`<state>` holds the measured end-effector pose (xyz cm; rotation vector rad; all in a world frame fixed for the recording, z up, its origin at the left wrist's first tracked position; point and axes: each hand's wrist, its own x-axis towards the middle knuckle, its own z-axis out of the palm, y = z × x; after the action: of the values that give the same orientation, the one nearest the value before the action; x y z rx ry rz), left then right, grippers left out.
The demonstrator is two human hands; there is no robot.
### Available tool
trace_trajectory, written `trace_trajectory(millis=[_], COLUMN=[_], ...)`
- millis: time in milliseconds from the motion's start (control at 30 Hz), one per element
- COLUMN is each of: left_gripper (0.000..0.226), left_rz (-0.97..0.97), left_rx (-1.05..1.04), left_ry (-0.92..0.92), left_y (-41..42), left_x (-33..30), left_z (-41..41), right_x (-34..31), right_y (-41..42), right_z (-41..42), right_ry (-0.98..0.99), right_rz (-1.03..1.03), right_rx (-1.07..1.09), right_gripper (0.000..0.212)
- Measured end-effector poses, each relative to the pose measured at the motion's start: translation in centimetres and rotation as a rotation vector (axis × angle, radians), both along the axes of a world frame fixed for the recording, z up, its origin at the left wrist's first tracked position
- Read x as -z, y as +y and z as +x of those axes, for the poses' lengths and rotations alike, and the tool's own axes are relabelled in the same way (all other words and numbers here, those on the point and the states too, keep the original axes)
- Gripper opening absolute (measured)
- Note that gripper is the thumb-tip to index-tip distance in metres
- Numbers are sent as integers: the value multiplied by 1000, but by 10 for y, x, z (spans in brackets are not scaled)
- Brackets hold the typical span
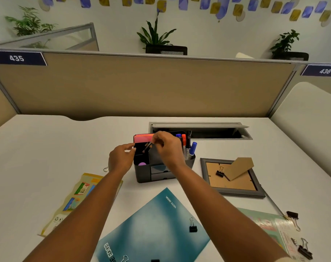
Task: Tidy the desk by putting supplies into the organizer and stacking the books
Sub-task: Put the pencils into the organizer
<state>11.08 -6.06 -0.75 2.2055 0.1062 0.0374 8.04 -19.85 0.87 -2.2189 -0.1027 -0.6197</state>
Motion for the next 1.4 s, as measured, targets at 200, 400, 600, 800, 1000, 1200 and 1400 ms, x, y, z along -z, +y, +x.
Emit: trace_trajectory(millis=[200,400,600,800,1000,1200,1400], left_gripper=[33,40,40,38,39,42,44], left_rz=[-20,74,147,149,185,110,232], left_rx=[-23,-18,-25,-55,-65,-65,18], left_ry=[26,19,-3,-28,-2,11,-409], left_y=[-1,-11,-13,-17,-18,-15,-33], left_x=[9,13,13,20,16,24,5], left_z=[-8,-20,-27,-27,-28,-23,-26], right_x=[3,17,70,101,104,67,25], right_y=[-1,-58,-170,-211,-216,-200,-160], right_z=[-10,-45,-106,-162,-161,-140,-98], right_ry=[-44,-303,107,653,633,187,-102], right_rz=[35,88,92,-198,-177,42,19], right_rx=[47,342,881,1053,1072,1141,598], right_gripper=[16,13,21,20,16,23,18])
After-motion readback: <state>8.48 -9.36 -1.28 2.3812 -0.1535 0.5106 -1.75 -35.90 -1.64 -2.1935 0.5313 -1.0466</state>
